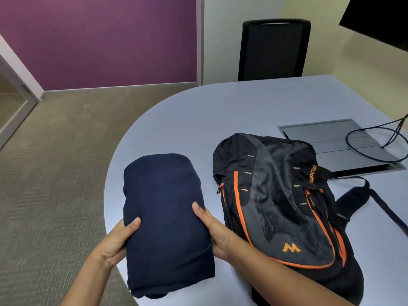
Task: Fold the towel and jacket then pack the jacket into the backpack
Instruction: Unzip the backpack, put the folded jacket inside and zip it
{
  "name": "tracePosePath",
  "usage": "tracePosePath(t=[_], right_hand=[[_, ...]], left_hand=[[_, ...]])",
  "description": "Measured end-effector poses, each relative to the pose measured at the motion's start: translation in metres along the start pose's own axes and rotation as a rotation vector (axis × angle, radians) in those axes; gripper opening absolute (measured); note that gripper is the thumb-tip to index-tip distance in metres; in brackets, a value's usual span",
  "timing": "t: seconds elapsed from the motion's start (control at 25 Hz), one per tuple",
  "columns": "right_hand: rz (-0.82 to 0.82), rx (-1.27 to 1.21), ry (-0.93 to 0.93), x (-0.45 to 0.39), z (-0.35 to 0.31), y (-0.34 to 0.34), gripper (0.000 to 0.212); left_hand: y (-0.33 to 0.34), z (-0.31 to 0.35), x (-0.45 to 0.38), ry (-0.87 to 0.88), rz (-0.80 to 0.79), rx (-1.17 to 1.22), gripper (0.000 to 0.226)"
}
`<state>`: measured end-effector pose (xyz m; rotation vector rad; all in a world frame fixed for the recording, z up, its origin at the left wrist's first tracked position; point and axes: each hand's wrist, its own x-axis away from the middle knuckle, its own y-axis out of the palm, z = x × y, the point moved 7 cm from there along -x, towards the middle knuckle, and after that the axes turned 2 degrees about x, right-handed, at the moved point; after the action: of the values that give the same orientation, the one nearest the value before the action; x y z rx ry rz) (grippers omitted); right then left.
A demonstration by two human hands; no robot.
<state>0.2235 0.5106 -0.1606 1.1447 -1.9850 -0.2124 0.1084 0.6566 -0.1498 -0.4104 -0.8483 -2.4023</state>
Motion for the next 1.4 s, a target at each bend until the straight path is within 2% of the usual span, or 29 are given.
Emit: tracePosePath(t=[0.04,0.08,0.12,0.24,0.32,0.48,0.56,0.64,0.72,0.8,0.88,0.96,1.0,1.12,1.2,1.28,1.4], right_hand=[[0.007,-0.036,-0.012,0.001,0.0,-0.002,0.082],[0.008,-0.072,-0.021,0.002,-0.001,-0.002,0.082],[0.006,-0.105,-0.026,0.002,-0.004,-0.002,0.082],[0.016,-0.202,-0.053,0.009,-0.016,-0.009,0.079],[0.019,-0.269,-0.086,0.023,-0.024,-0.019,0.077],[0.024,-0.367,-0.134,0.062,-0.035,-0.043,0.059],[0.05,-0.371,-0.158,0.085,-0.04,-0.052,0.048],[0.103,-0.398,-0.184,0.108,-0.042,-0.061,0.023],[0.157,-0.431,-0.189,0.13,-0.042,-0.067,0.027],[0.215,-0.448,-0.201,0.148,-0.042,-0.076,0.021],[0.262,-0.445,-0.273,0.163,-0.045,-0.089,0.042],[0.283,-0.472,-0.372,0.179,-0.048,-0.101,0.061],[0.285,-0.508,-0.423,0.186,-0.046,-0.111,0.064],[0.2,-0.599,-0.583,0.203,-0.039,-0.128,0.071],[0.135,-0.543,-0.682,0.209,-0.035,-0.127,0.08],[0.224,-0.471,-0.698,0.203,-0.028,-0.121,0.084],[0.262,-0.433,-0.677,0.187,-0.025,-0.103,0.095]], left_hand=[[0.005,0.002,0.001,-0.016,-0.029,-0.073,0.077],[0.007,0.004,-0.002,0.001,-0.035,-0.117,0.097],[0.015,0.009,-0.001,0.026,-0.012,-0.151,0.103],[0.04,0.02,-0.006,0.115,0.05,-0.181,0.108],[0.058,0.017,-0.007,0.094,0.036,-0.173,0.11],[0.113,-0.017,0.005,-0.249,-0.146,0.1,0.097],[0.135,-0.031,0.007,-0.314,-0.22,0.122,0.086],[0.152,-0.04,0.005,-0.31,-0.252,0.124,0.078],[0.171,-0.045,0.005,-0.269,-0.275,0.14,0.091],[0.186,-0.051,0.004,-0.23,-0.286,0.142,0.104],[0.201,-0.055,0.003,-0.185,-0.298,0.162,0.099],[0.214,-0.055,0.0,-0.134,-0.31,0.19,0.083],[0.22,-0.054,-0.001,-0.11,-0.318,0.208,0.077],[0.241,-0.046,-0.003,-0.006,-0.353,0.285,0.082],[0.255,-0.043,-0.008,0.116,-0.341,0.322,0.066],[0.275,-0.048,-0.011,0.187,-0.354,0.331,0.06],[0.293,-0.067,-0.013,0.173,-0.434,0.316,0.067]])
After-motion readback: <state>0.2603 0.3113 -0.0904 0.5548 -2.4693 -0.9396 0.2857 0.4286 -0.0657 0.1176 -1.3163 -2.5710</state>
